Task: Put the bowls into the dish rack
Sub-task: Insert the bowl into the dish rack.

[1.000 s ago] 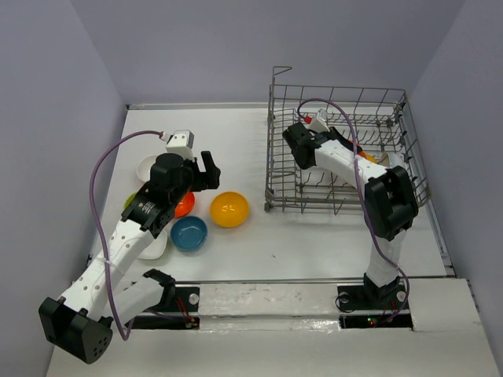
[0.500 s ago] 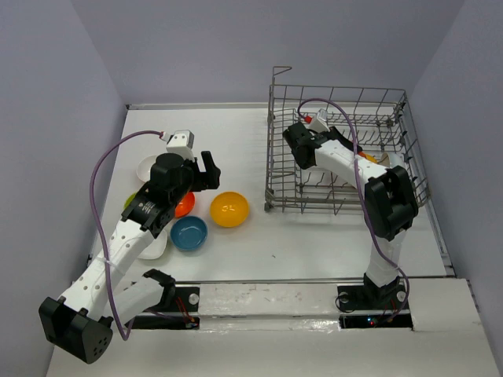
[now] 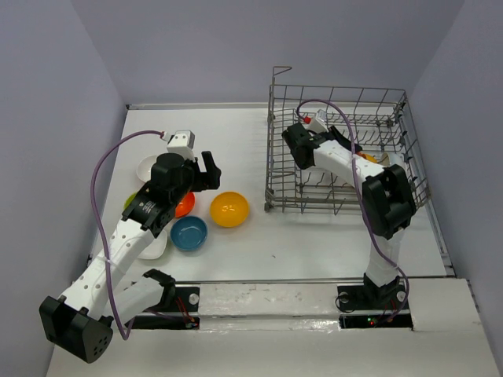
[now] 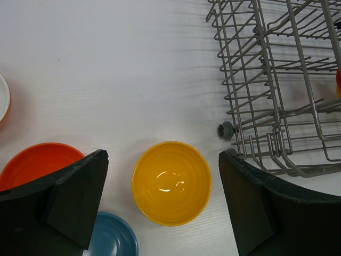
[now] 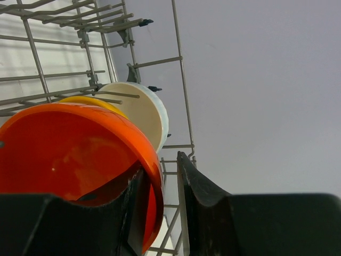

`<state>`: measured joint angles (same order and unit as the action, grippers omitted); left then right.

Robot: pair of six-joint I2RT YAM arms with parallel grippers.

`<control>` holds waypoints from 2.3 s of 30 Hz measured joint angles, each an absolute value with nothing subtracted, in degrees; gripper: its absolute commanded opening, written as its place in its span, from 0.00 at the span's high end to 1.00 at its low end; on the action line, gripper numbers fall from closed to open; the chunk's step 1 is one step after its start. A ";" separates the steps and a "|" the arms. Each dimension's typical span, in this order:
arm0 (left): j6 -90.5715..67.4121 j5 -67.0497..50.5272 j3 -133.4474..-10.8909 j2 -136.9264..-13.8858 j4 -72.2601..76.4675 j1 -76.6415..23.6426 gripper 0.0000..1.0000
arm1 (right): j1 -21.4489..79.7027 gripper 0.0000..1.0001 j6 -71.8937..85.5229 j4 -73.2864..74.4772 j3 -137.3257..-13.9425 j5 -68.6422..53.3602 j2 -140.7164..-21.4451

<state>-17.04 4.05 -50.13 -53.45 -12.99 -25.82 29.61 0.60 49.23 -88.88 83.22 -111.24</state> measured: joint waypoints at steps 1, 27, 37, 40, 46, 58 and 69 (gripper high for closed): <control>-17.02 4.05 -50.13 -53.45 -12.99 -25.82 0.07 | 29.61 0.68 0.60 49.21 -88.88 83.24 -111.39; -17.02 3.86 -49.65 -53.45 -12.80 -25.82 0.06 | 30.09 0.66 3.38 51.29 -90.43 83.40 -117.05; -17.02 3.84 -49.23 -53.45 -12.82 -25.82 0.06 | 30.09 0.63 6.26 55.11 -91.98 81.45 -120.25; -17.02 3.79 -49.23 -53.45 -12.80 -25.82 0.06 | 30.09 0.57 6.83 55.83 -92.62 81.01 -120.38; -17.04 3.64 -49.23 -53.45 -12.80 -25.82 0.06 | 30.09 0.51 7.62 56.84 -93.25 80.31 -120.38; -17.02 3.64 -49.23 -53.45 -12.80 -25.82 0.06 | 30.09 0.45 8.47 57.25 -93.93 78.30 -120.38; -17.02 3.99 -49.23 -53.52 -12.82 -25.82 0.06 | 30.87 0.41 9.98 58.37 -95.22 71.50 -119.81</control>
<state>-17.02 3.99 -49.23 -53.52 -12.82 -25.82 30.87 9.98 58.37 -95.22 71.50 -119.81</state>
